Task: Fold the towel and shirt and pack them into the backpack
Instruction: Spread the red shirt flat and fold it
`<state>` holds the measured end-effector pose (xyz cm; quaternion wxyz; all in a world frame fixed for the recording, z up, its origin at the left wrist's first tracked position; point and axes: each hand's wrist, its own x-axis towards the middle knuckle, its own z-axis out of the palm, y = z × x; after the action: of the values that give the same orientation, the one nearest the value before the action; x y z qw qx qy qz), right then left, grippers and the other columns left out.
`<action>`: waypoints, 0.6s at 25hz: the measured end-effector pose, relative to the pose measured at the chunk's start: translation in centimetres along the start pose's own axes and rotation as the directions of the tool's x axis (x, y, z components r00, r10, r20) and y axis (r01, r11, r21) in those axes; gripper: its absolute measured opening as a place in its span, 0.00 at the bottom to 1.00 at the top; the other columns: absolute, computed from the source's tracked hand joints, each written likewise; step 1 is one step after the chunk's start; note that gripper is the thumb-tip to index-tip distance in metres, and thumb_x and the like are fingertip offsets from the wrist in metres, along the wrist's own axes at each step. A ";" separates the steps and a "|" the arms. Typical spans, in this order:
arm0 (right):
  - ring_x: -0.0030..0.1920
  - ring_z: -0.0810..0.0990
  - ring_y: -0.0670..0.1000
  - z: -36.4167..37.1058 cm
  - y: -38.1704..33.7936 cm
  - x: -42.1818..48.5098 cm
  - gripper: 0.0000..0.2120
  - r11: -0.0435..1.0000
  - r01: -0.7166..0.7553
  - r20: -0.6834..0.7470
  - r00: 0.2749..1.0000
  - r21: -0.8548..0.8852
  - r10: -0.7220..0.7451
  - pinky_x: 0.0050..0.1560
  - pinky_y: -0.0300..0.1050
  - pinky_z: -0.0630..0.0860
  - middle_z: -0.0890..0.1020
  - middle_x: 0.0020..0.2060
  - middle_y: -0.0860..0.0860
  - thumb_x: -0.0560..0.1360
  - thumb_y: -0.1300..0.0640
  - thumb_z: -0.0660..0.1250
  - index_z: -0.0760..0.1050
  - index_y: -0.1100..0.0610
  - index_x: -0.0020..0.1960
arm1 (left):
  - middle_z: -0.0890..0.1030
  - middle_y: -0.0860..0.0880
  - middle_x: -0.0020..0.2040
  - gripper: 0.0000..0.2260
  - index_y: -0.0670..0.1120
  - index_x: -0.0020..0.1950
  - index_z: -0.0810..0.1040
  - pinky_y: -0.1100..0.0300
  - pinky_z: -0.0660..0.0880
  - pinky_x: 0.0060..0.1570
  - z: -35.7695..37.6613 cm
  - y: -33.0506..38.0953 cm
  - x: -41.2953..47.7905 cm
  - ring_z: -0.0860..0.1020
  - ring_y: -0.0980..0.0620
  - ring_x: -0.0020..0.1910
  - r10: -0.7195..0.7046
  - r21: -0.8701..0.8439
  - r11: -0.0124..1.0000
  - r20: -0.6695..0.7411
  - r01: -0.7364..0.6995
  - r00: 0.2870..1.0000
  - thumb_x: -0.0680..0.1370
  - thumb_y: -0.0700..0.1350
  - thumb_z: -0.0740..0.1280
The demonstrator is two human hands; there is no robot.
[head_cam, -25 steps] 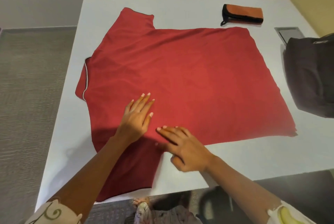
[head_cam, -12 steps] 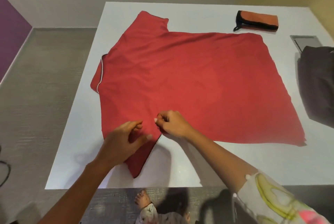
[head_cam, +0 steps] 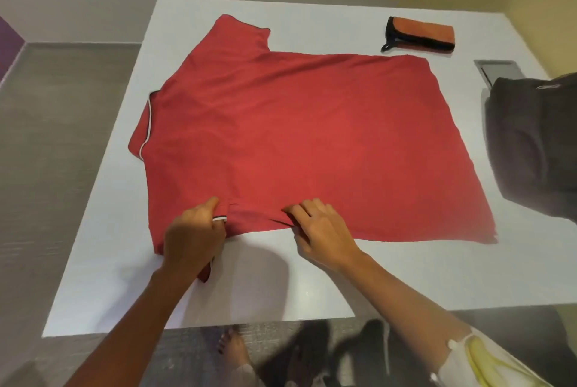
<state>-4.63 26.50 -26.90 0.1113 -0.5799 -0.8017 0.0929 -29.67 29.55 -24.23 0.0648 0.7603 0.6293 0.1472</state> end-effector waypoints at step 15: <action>0.43 0.78 0.61 -12.1 21.1 -6.8 0.05 0.704 -0.710 -0.033 0.703 0.008 0.710 0.41 0.52 0.76 0.78 0.37 0.55 0.67 0.60 0.71 0.74 0.55 0.39 | 0.83 0.43 0.46 0.10 0.50 0.55 0.83 0.50 0.73 0.51 -4.9 -4.2 10.6 0.79 0.40 0.50 -0.186 -0.199 0.939 0.395 0.282 0.899 0.77 0.41 0.67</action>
<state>20.12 26.81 -21.64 0.0788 -0.8454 -0.5152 0.1167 -33.42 40.31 -19.24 0.2954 0.6780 0.6694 0.0706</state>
